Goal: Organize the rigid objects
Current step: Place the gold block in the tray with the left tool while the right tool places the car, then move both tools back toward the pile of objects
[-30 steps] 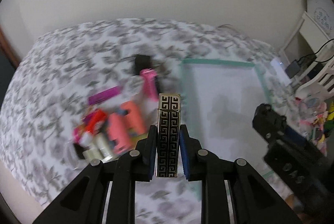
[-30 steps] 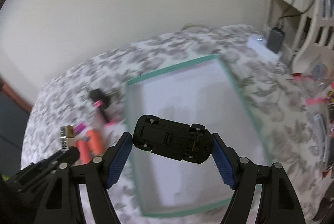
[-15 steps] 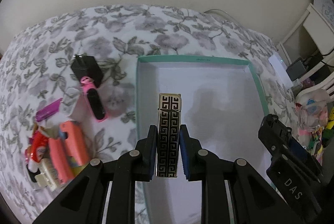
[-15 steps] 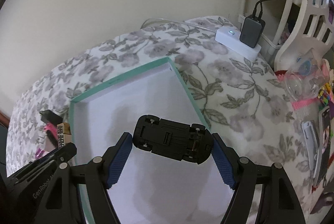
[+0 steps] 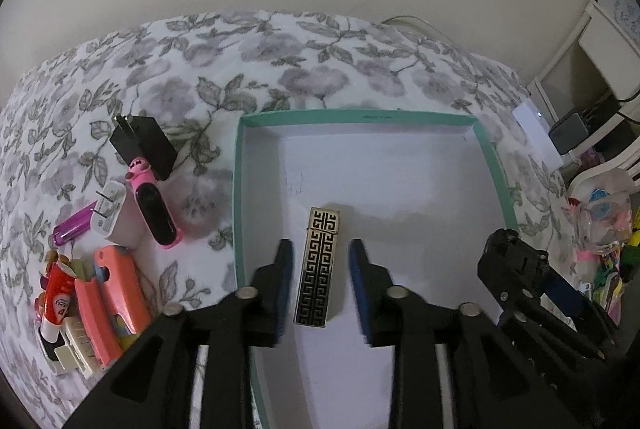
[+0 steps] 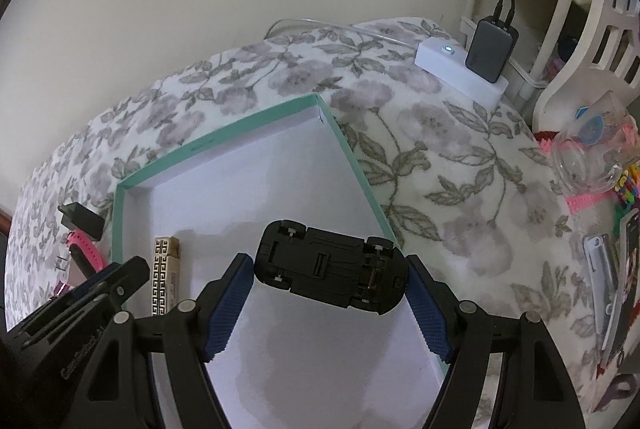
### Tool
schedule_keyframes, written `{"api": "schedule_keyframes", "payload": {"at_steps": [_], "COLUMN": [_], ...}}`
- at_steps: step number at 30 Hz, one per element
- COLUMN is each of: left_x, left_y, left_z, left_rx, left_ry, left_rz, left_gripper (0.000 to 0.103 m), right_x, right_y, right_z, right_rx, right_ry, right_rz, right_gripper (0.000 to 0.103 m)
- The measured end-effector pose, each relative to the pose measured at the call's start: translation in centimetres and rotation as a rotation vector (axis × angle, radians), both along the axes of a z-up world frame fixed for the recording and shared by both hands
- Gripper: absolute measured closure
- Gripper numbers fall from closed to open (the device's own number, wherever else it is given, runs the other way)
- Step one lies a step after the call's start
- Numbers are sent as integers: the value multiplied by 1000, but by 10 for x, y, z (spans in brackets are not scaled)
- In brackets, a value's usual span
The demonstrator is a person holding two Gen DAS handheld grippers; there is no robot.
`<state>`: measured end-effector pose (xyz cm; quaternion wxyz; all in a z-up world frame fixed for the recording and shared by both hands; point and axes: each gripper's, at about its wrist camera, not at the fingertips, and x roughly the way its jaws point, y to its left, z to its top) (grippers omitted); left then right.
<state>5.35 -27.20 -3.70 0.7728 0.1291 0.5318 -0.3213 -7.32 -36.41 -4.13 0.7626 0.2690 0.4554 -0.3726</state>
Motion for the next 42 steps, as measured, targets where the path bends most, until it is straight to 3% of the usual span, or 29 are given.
{"api": "schedule_keyframes", "payload": {"at_steps": [1,4,8,10,14,17,20,24,31,36,39,42], "left_x": [-1,0,3,4,3,4,5,6,3,-1,-5,-7], "left_y": [1,7,19,27,44,61,79,100,143,164,179,194], "left_z": [3,8,14,17,25,32,39,48,67,78,87,94], "left_rx": [-4,-11,-37,-47,-73,-109,-144,-182,-258,-283,-301,-320], "left_ry": [-5,-12,-7,-10,-31,-36,-27,1,-27,-44,-66,-90], "left_rz": [3,24,61,83,119,161,203,224,307,309,309,325], "left_gripper": [54,40,36,23,21,8,7,3,3,3,3,3], "right_x": [0,0,1,0,-2,-5,-8,-12,-21,-20,-17,-11], "right_y": [0,1,3,5,7,10,15,24,43,63,74,87], "right_z": [1,2,5,8,12,14,21,31,45,57,63,66], "right_rx": [-1,-1,-4,-13,-12,-9,-20,-54,-98,-125,-125,-134], "right_ry": [1,2,7,7,4,4,-4,-7,1,-14,-34,-46], "right_rz": [1,-2,6,9,8,3,6,19,29,63,86,114], "right_gripper": [25,25,24,24,19,18,11,9,9,9,0,0]}}
